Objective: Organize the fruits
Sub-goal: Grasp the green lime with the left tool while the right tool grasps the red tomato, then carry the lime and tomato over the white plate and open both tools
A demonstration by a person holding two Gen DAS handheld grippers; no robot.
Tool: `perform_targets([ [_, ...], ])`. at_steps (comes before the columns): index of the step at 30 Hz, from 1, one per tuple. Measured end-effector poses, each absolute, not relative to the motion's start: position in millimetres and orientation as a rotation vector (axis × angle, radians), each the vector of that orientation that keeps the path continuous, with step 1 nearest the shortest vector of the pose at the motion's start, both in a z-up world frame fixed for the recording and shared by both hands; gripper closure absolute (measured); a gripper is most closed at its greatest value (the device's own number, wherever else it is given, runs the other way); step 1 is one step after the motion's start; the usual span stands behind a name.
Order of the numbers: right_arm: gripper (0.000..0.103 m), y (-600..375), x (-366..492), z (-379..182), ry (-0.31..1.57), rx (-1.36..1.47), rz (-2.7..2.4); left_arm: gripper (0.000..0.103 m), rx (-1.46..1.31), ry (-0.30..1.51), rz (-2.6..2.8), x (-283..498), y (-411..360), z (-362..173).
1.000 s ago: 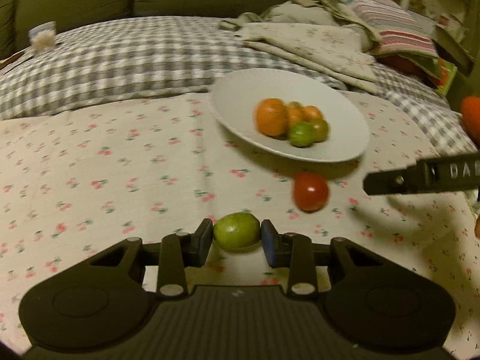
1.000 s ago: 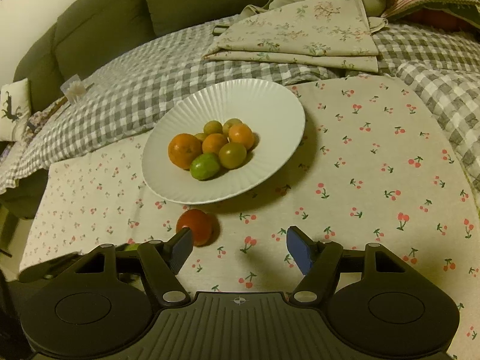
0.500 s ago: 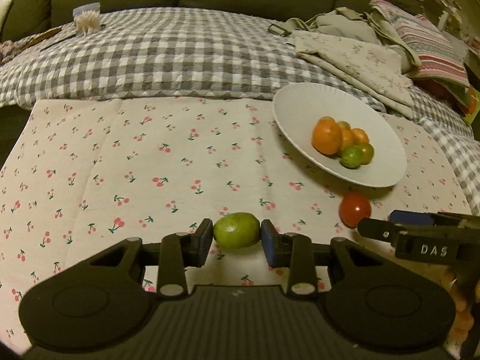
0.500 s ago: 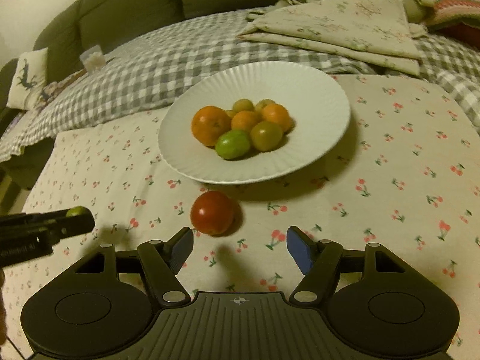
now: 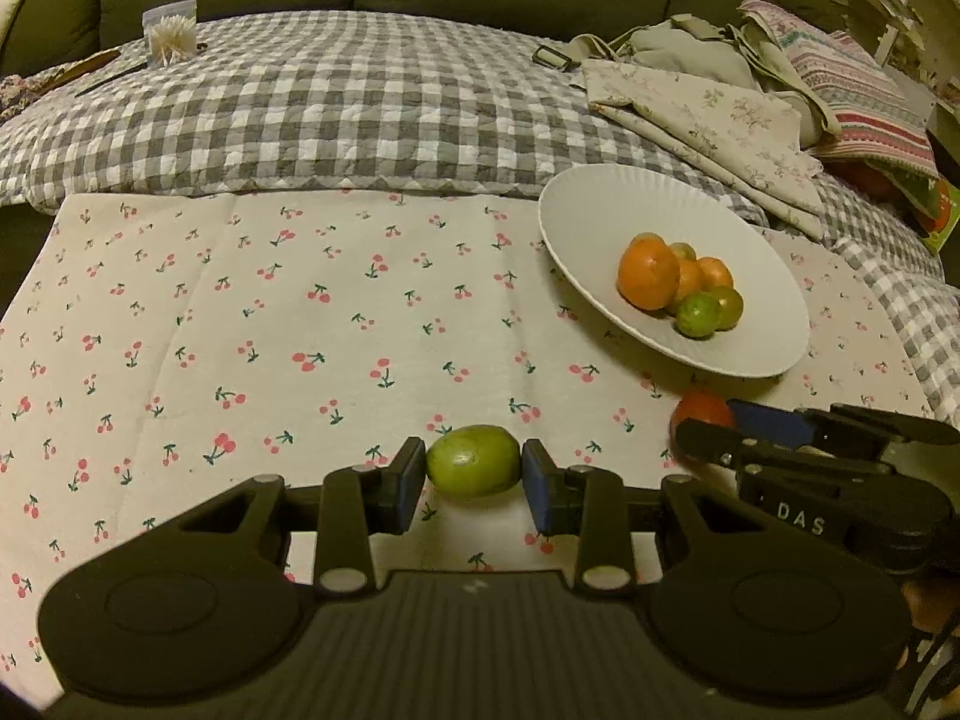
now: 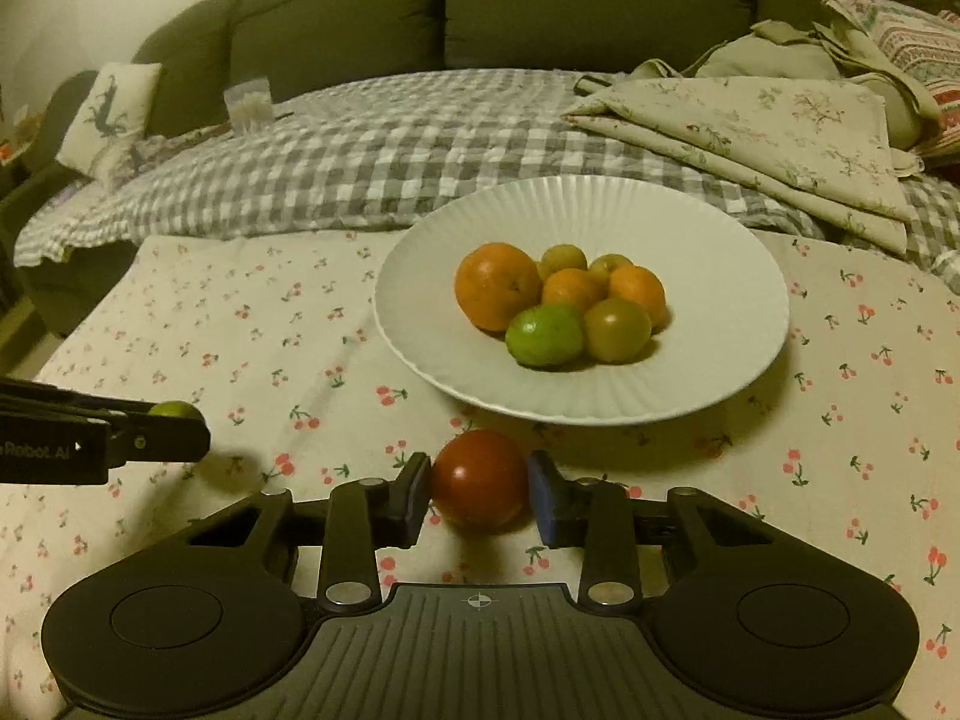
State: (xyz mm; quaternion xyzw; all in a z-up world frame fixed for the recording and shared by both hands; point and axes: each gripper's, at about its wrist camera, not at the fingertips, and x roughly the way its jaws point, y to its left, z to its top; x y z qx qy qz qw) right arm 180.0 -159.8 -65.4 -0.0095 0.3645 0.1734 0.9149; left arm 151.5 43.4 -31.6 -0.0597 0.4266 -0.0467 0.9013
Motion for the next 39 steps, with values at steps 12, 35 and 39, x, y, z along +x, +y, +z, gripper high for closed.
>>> perform_targets([
  [12, 0.070, -155, 176, -62, 0.783, -0.017, 0.351, 0.069, -0.117, 0.878, -0.110, 153, 41, -32],
  [35, 0.070, -150, 151, -27, 0.781, 0.023, 0.425, 0.070, -0.129, 0.841, -0.156, 144, 34, -16],
  [39, 0.070, -155, 145, -18, 0.769, 0.035, 0.431, 0.070, -0.124, 0.816, -0.177, 139, 29, -10],
])
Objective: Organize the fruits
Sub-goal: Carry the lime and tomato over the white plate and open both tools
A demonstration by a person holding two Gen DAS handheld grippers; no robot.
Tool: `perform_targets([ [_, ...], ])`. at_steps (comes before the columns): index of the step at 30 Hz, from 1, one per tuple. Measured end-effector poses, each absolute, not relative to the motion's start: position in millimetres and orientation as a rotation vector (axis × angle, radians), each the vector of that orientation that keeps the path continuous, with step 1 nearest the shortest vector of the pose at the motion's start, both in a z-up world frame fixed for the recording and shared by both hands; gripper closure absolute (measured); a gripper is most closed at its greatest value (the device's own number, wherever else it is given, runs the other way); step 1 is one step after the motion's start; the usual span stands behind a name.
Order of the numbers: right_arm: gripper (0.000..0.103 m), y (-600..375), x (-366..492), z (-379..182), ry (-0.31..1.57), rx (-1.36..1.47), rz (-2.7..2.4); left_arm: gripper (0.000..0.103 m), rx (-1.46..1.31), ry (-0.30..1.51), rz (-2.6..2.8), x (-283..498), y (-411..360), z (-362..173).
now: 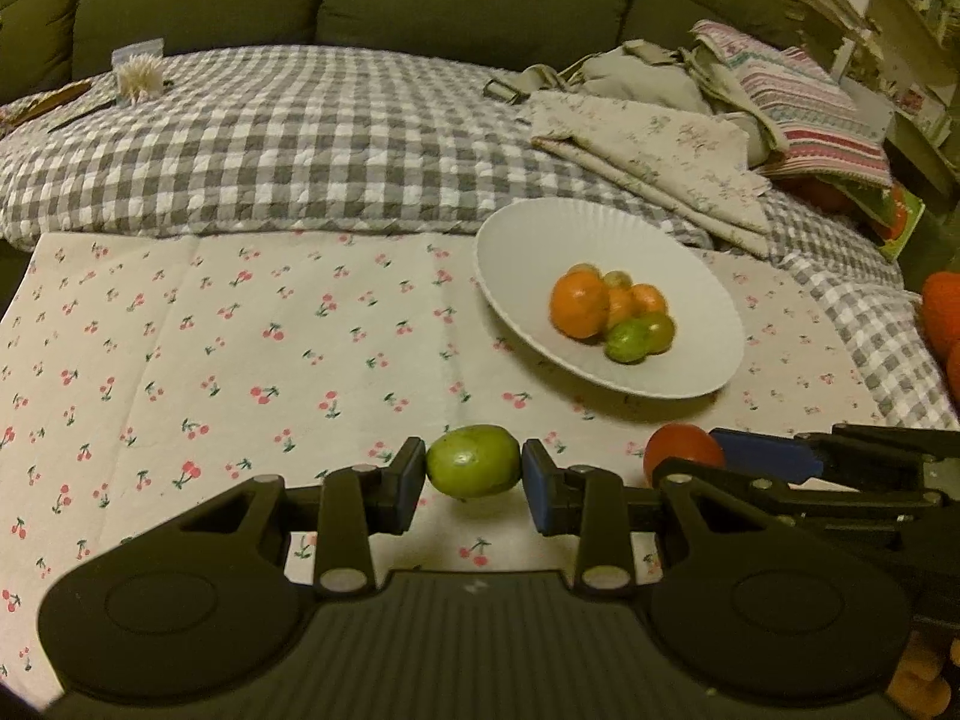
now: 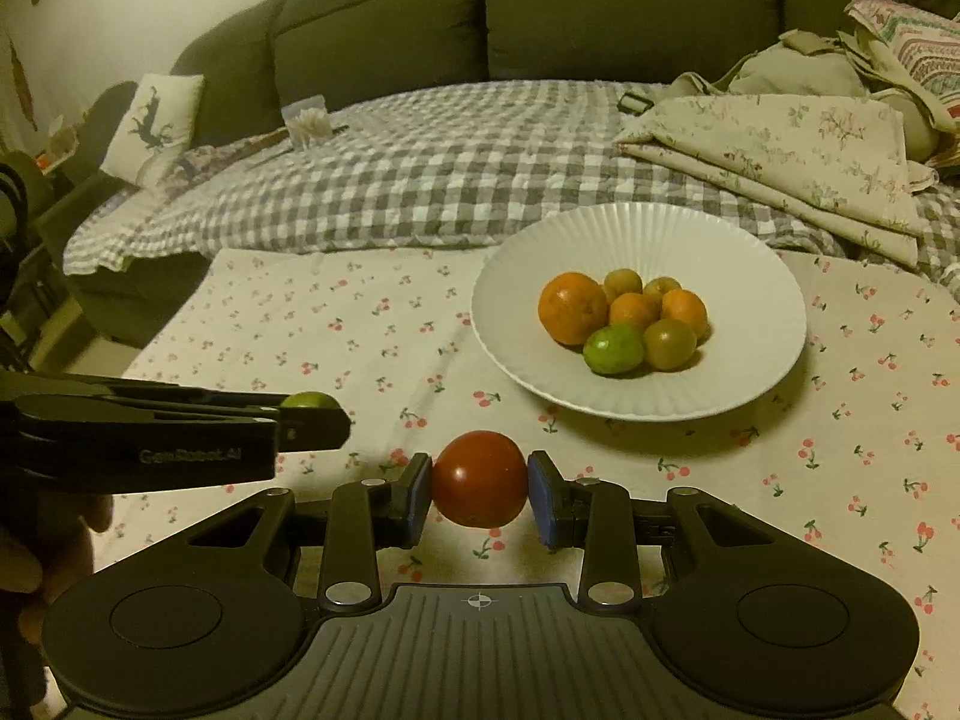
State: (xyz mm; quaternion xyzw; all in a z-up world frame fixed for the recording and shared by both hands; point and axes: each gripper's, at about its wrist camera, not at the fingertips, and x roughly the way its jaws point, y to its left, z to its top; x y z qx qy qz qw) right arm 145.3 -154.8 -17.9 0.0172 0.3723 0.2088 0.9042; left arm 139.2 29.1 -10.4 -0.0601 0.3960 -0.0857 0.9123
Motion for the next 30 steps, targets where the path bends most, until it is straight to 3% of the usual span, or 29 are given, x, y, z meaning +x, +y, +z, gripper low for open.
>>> perform_targets([
  [30, 0.070, -219, 168, 6, 0.720, 0.189, 0.309, 0.069, -0.079, 0.674, -0.281, 174, -7, 4],
])
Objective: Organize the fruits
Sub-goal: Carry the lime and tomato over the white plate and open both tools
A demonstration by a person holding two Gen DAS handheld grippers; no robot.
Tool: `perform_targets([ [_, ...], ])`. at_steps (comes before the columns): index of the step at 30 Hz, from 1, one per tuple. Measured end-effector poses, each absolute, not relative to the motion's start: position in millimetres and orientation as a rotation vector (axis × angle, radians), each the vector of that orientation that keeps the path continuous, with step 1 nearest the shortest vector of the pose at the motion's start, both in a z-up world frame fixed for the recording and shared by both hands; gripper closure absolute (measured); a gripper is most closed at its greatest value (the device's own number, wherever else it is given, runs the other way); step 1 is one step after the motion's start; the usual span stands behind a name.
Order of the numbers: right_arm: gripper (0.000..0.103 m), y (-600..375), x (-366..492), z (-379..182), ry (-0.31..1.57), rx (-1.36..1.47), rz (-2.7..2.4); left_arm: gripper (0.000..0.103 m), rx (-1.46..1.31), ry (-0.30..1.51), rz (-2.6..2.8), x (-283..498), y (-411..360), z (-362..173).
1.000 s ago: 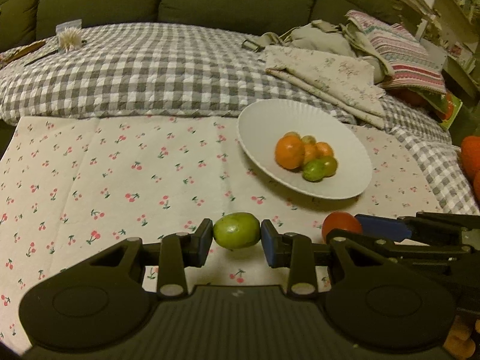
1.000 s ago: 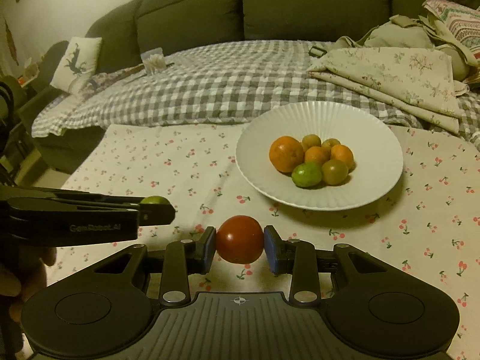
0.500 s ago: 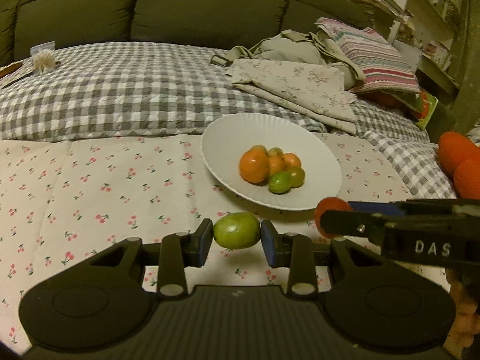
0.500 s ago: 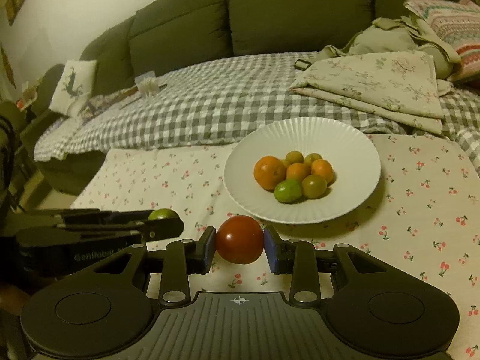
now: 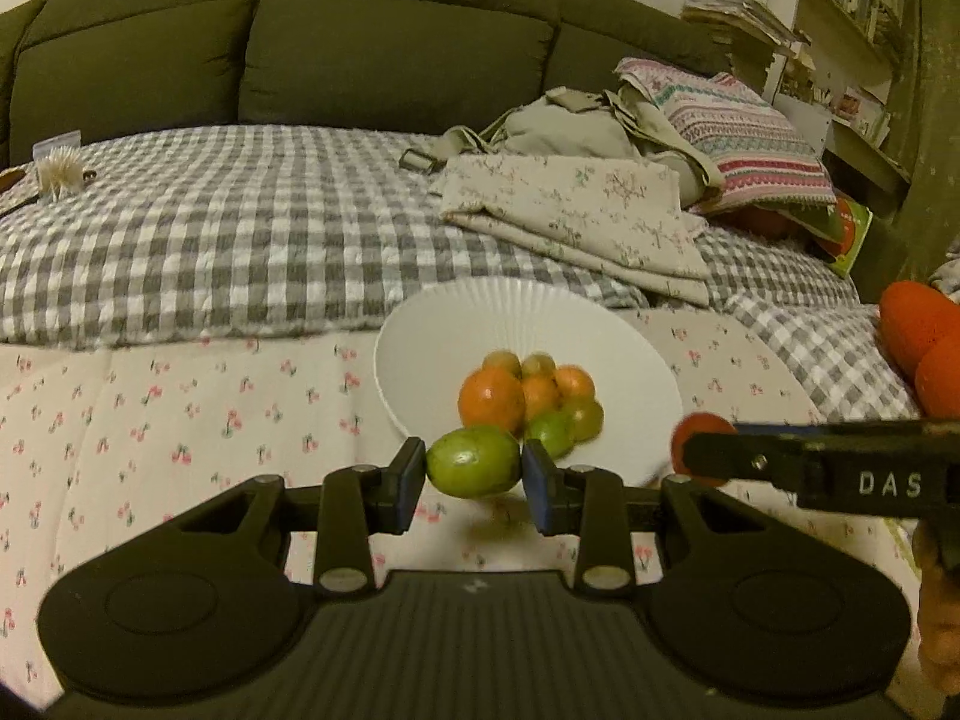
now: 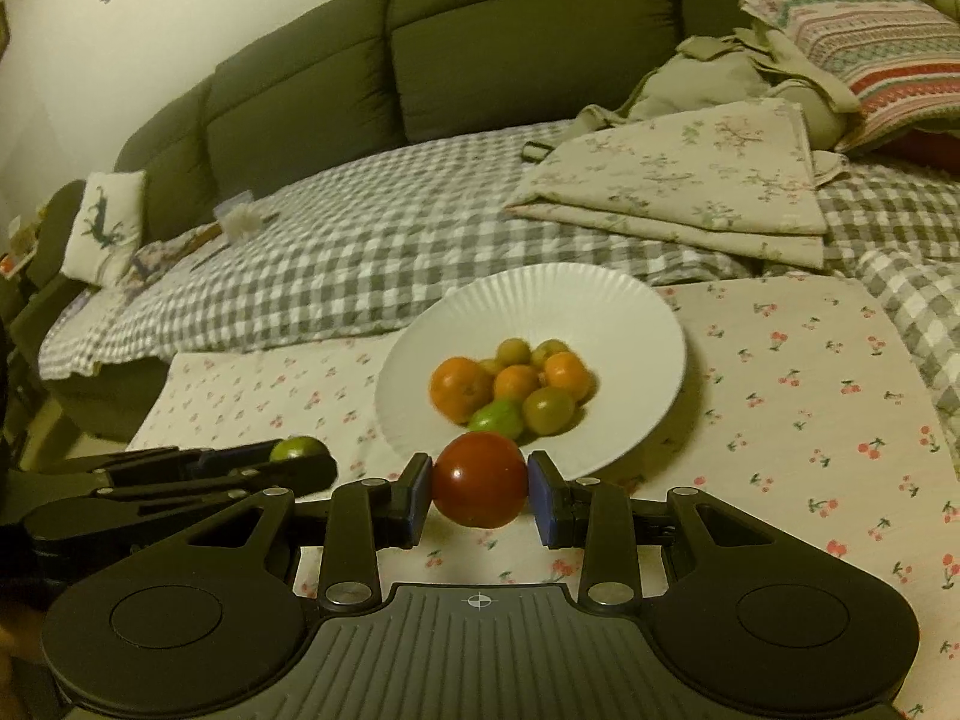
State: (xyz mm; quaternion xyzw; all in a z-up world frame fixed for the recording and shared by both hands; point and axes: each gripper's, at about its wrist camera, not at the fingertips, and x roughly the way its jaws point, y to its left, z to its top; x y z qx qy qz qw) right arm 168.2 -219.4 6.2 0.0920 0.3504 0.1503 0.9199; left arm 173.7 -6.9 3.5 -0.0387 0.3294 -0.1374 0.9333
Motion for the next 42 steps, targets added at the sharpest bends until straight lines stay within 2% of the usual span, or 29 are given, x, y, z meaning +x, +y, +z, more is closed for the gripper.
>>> perform_targets([
  [25, 0.070, -247, 218, -9, 0.687, 0.175, 0.164, 0.069, -0.057, 0.630, -0.294, 236, -22, 6],
  [42, 0.070, -261, 261, -25, 0.700, 0.162, 0.119, 0.069, -0.151, 0.668, -0.312, 283, -21, -11],
])
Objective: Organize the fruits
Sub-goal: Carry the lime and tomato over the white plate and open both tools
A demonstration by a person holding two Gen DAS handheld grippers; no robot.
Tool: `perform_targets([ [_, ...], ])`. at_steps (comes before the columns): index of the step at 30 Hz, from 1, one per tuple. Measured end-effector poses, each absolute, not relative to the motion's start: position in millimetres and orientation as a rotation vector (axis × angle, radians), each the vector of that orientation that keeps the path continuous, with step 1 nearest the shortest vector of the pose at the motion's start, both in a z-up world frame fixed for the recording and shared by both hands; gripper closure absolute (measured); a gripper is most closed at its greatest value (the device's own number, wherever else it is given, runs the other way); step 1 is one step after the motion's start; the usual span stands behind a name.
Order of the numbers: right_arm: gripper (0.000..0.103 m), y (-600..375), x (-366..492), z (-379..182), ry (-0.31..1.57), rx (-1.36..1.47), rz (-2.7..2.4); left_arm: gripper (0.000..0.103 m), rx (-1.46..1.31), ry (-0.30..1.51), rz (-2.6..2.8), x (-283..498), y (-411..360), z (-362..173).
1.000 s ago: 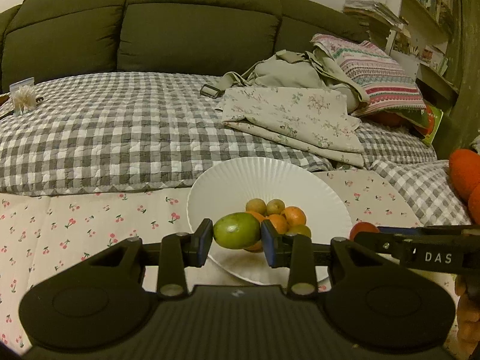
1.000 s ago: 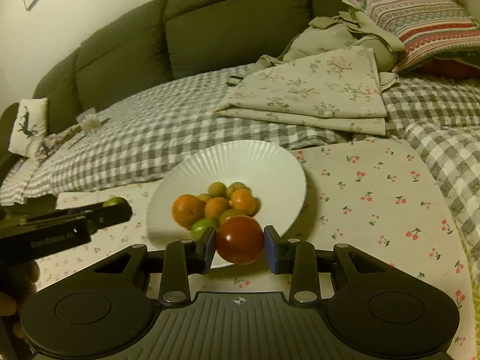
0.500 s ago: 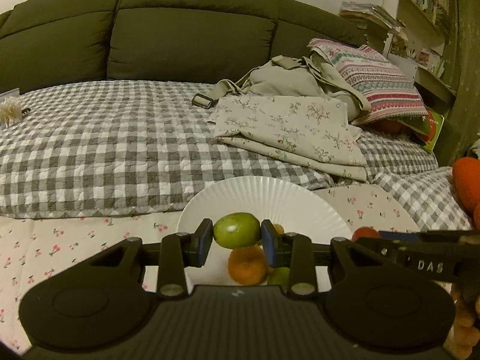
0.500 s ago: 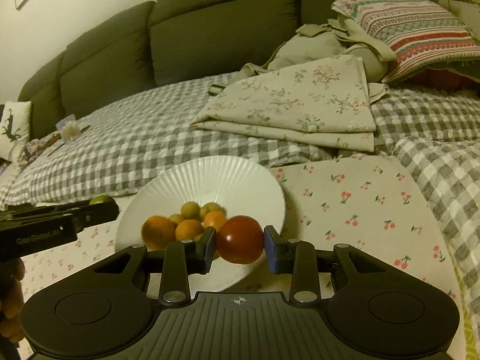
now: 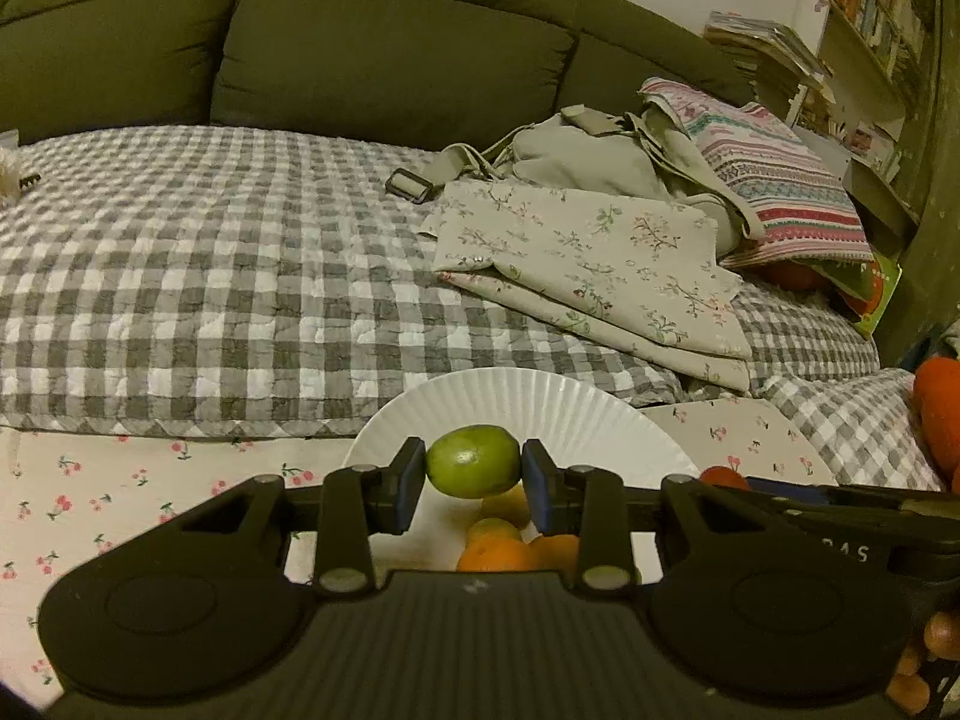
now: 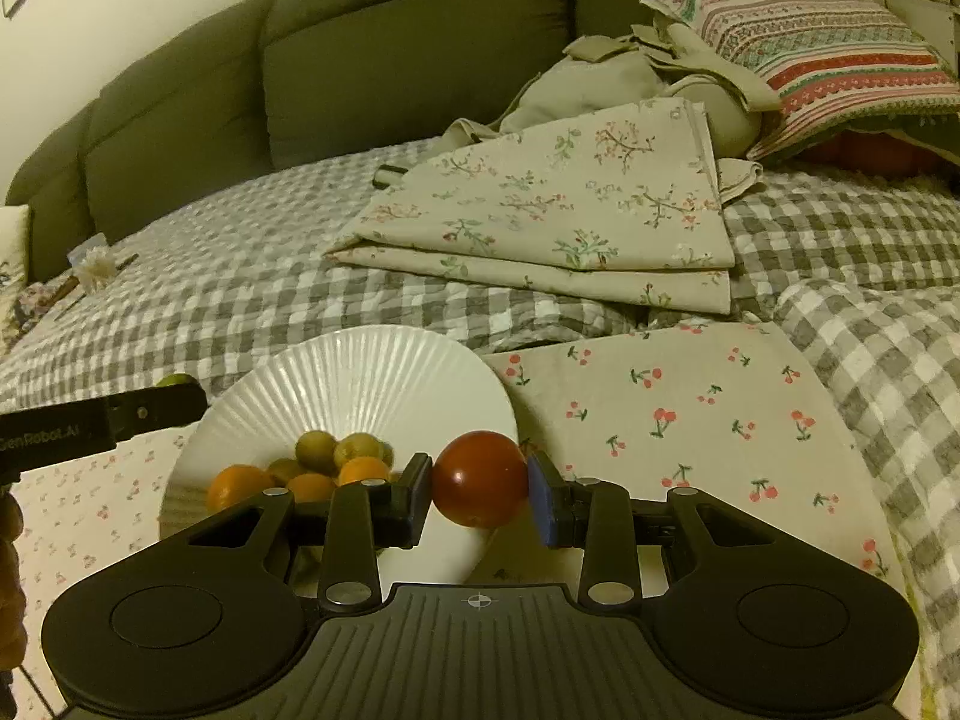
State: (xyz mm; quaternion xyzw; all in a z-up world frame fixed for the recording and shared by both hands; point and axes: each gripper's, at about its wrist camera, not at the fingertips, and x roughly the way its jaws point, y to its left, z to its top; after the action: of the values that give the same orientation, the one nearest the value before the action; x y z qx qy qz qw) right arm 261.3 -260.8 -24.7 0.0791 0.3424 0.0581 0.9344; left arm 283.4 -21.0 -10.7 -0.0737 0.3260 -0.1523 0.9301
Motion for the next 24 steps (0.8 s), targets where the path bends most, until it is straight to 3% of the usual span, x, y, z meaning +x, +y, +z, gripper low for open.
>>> perform_targets([
  [24, 0.069, -229, 298, -49, 0.674, 0.117, 0.206, 0.069, -0.071, 0.686, -0.389, 299, -41, -51],
])
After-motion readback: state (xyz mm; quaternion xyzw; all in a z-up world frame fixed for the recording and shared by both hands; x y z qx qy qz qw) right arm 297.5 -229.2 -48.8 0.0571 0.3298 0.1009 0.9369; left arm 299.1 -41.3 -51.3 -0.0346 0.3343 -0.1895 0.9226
